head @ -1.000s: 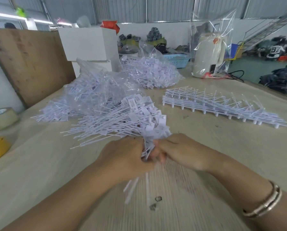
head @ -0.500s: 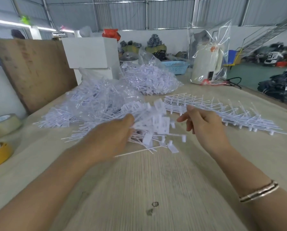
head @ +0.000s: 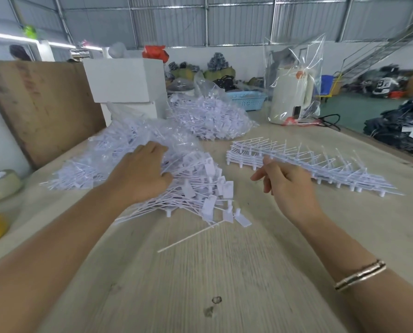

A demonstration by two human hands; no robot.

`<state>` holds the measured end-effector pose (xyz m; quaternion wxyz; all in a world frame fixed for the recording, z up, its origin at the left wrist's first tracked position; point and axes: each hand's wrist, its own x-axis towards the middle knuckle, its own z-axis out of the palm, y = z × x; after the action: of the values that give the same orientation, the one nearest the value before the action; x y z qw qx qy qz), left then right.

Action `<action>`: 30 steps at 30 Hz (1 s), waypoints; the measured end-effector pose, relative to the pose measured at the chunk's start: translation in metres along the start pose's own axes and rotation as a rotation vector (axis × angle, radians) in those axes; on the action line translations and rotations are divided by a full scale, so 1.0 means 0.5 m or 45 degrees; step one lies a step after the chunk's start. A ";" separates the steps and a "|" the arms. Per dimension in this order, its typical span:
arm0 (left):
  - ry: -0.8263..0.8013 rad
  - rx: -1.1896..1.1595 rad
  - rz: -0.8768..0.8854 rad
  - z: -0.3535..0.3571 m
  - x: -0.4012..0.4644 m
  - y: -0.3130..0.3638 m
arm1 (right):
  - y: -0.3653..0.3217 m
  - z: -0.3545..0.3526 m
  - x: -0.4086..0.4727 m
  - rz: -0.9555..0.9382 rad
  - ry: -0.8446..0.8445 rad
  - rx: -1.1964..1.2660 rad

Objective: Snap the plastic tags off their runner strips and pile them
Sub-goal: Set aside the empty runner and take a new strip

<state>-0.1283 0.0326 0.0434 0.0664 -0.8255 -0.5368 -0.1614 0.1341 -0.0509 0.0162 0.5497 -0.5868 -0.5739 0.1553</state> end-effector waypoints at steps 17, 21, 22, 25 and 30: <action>-0.147 0.230 0.283 0.077 -0.042 0.079 | 0.026 0.016 0.001 0.048 -0.148 -0.146; 0.019 0.136 0.502 0.060 -0.060 0.137 | 0.053 -0.004 0.043 0.159 -0.105 -0.297; 0.055 0.099 0.562 0.059 -0.065 0.156 | 0.064 -0.013 0.058 0.160 -0.140 -0.422; 0.108 -0.042 0.704 0.064 -0.074 0.213 | 0.088 -0.044 0.106 0.118 -0.214 -0.819; -0.023 -0.278 0.700 0.091 -0.068 0.303 | 0.131 -0.096 0.162 0.046 -0.180 -1.416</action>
<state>0.0053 -0.0466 -0.0009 0.0136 -0.9436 -0.2731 -0.1868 0.2301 0.0125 0.0153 0.1150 -0.7863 -0.5946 -0.1223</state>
